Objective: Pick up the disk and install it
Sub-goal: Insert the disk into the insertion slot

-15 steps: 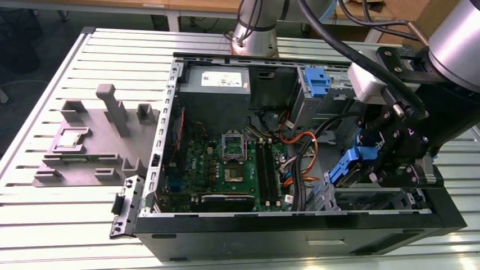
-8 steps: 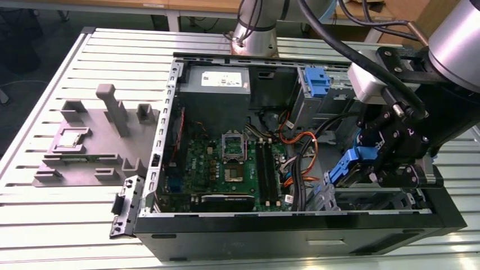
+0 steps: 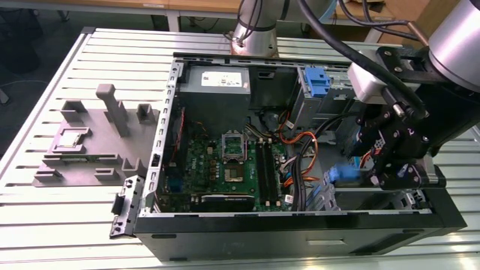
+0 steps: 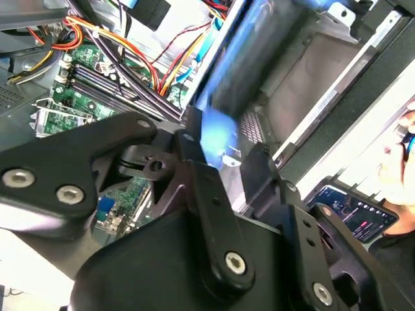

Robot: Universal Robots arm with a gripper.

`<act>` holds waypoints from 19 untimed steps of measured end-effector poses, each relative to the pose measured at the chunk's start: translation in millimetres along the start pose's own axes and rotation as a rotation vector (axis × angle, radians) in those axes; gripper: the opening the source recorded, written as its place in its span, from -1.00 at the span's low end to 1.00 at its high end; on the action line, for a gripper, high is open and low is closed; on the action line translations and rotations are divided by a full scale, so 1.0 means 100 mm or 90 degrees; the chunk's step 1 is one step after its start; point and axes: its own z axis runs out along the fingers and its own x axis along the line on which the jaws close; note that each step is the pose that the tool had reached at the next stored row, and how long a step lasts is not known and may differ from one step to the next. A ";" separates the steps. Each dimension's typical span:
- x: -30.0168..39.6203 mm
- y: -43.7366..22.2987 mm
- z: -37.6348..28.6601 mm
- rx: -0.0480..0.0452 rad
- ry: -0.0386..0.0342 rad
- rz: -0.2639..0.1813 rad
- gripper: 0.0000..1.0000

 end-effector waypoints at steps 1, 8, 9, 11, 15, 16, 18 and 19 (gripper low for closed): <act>0.000 0.000 -0.003 0.0000 0.0000 0.000 0.03; 0.000 -0.002 0.021 0.0011 -0.0011 -0.001 0.00; 0.001 -0.002 0.032 0.0018 -0.0014 -0.002 -0.13; 0.002 -0.002 0.057 0.0030 -0.0018 -0.004 -0.37; 0.002 -0.003 0.085 0.0044 -0.0017 -0.005 -0.60; 0.003 -0.003 0.085 0.0045 -0.0017 -0.005 -0.73; 0.003 -0.003 0.086 0.0045 -0.0017 -0.005 -0.80; 0.003 -0.003 0.086 0.0045 -0.0018 -0.005 -0.80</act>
